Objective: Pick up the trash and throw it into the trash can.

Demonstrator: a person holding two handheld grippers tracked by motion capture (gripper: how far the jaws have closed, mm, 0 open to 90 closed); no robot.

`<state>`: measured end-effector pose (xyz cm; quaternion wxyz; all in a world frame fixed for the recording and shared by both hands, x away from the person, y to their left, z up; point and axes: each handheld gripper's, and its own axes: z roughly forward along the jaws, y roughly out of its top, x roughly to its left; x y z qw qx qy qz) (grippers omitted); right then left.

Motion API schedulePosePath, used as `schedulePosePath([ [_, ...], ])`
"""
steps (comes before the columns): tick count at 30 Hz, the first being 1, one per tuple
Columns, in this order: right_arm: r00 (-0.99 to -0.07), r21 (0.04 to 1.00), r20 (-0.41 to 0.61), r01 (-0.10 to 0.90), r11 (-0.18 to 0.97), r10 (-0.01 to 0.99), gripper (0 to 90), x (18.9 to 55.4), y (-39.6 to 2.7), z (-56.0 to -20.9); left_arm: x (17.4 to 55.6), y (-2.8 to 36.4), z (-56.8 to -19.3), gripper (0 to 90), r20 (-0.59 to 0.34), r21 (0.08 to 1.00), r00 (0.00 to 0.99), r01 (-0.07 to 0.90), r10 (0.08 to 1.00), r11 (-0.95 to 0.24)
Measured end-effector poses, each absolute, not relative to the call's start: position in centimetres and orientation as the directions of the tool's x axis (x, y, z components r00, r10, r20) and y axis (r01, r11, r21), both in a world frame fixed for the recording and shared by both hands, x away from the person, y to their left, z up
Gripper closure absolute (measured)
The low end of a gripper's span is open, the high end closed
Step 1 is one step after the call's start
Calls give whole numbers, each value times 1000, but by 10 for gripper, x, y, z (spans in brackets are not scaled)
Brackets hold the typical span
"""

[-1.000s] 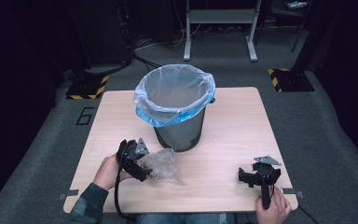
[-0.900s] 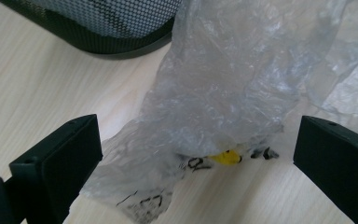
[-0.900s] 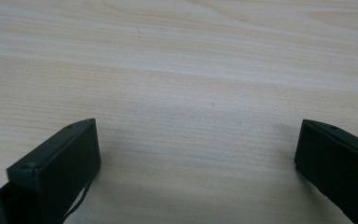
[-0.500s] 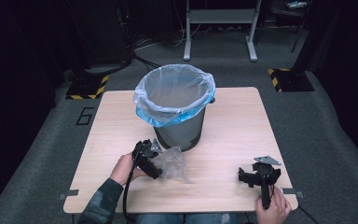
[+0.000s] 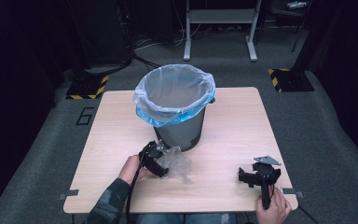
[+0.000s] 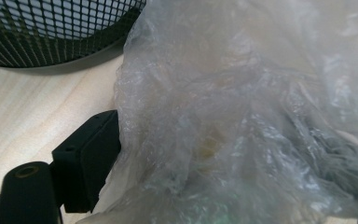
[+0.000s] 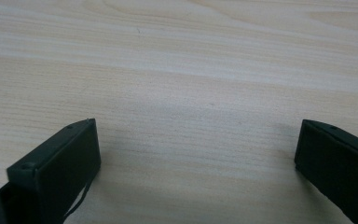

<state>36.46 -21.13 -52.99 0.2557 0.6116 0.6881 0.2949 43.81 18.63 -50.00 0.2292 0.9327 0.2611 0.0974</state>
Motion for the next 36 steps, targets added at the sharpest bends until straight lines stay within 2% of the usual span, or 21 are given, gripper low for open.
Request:
schedulePosePath([
  [2,-121,719,9,691,78,993,0,365,-211,-530,439,189,-501,242,37,483,847,449,530,-752],
  [6,-121,719,9,691,78,993,0,365,-211,-530,440,192,-501,313,3,494,844,465,536,-735],
  [11,-121,719,8,691,78,993,0,365,-211,-530,440,197,-501,506,-4,527,816,493,578,-692],
  [18,-121,719,9,691,78,993,0,365,-211,-530,441,202,-499,696,-5,525,789,525,615,-669],
  [23,-121,719,8,691,78,993,0,365,-211,-530,441,211,-497,735,-9,516,762,558,648,-649],
  [36,-121,719,9,691,78,993,0,365,-211,-530,433,233,-484,740,8,527,731,577,682,-624],
])
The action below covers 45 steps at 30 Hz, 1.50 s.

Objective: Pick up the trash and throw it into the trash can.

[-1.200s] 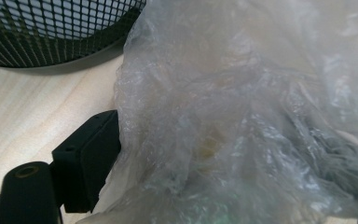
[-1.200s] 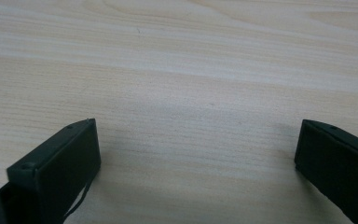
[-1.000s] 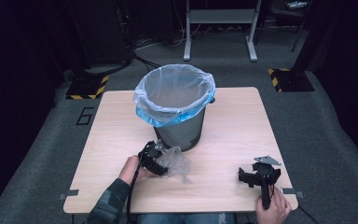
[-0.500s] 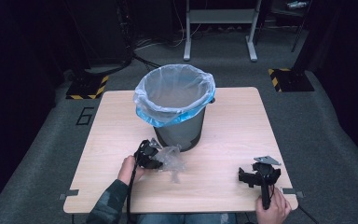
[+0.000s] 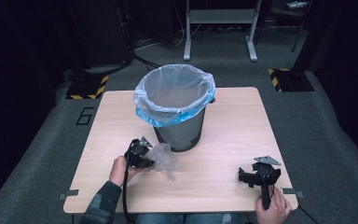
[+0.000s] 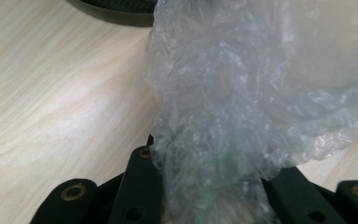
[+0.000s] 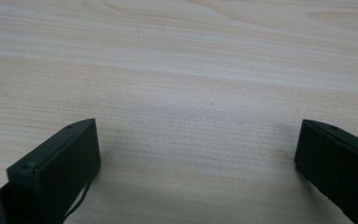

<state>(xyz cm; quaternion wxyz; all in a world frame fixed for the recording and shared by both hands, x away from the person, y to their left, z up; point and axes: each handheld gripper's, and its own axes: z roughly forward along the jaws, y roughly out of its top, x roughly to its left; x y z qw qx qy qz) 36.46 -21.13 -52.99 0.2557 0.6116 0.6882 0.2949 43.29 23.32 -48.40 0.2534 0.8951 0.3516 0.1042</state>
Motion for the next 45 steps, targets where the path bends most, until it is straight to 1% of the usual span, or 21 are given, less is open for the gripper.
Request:
schedulePosePath([
  [11,-121,719,9,691,78,993,0,365,-211,-530,423,252,-468,739,26,543,714,578,700,-610],
  [17,-121,719,9,691,78,993,0,365,-211,-530,420,259,-463,739,19,552,705,584,709,-595],
  [24,-121,719,9,691,78,993,0,365,-211,-530,416,265,-456,739,28,547,706,582,708,-602],
  [45,-121,719,9,691,78,993,0,365,-211,-530,406,297,-410,737,41,584,684,575,728,-573],
])
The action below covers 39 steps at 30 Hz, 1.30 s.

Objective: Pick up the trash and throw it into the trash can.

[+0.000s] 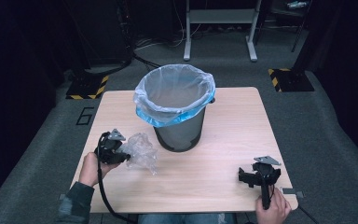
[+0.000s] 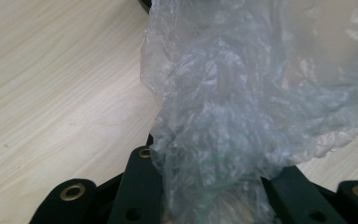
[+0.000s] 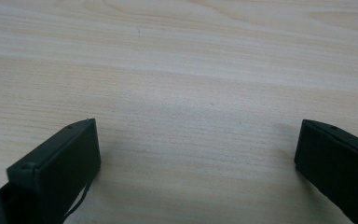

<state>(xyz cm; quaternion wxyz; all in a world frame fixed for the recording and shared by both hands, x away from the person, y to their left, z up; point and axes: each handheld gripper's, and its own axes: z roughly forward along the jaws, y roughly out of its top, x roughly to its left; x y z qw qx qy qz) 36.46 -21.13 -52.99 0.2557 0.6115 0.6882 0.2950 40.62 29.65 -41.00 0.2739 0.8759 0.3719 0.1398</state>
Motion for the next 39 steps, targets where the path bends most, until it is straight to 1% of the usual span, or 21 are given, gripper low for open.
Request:
schedulePosePath([
  [17,-122,719,9,691,78,993,0,365,-211,-530,403,310,-372,738,41,618,690,551,723,-561],
  [39,-122,719,9,691,78,993,0,365,-211,-530,406,313,-316,738,63,652,707,505,705,-565],
])
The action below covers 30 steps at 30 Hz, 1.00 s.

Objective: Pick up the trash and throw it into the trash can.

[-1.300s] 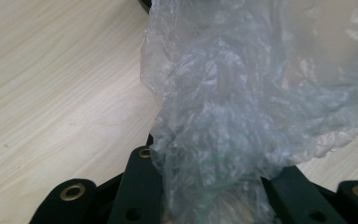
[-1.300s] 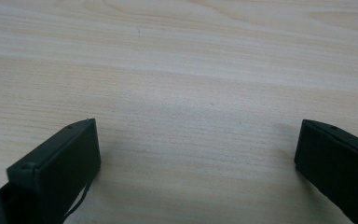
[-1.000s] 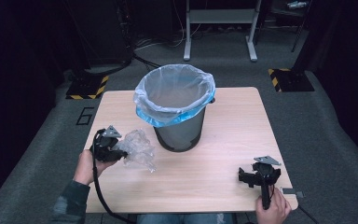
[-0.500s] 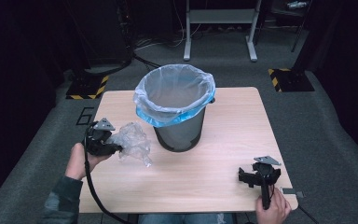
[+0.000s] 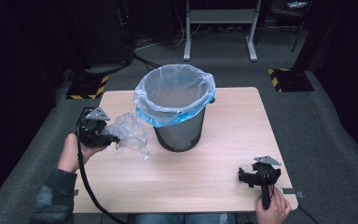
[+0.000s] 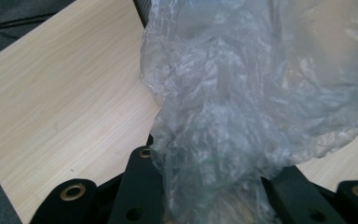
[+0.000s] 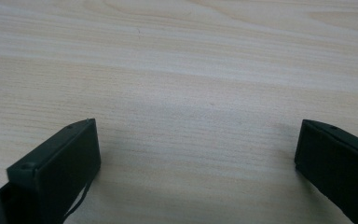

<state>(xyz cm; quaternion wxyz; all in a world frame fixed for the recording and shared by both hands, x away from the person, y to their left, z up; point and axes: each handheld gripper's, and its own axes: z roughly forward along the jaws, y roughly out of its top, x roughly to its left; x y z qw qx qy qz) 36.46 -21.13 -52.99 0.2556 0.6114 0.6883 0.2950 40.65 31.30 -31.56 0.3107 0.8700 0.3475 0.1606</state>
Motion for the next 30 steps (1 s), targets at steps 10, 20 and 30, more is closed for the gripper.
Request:
schedulePosePath([
  [10,-122,719,9,691,78,993,0,365,-211,-530,408,312,-288,739,80,667,714,480,695,-570],
  [20,-122,719,9,691,78,993,0,365,-211,-530,410,304,-265,738,108,679,724,447,682,-582],
  [30,-122,718,9,691,79,992,0,365,-211,-530,413,297,-245,738,136,702,731,405,668,-586],
])
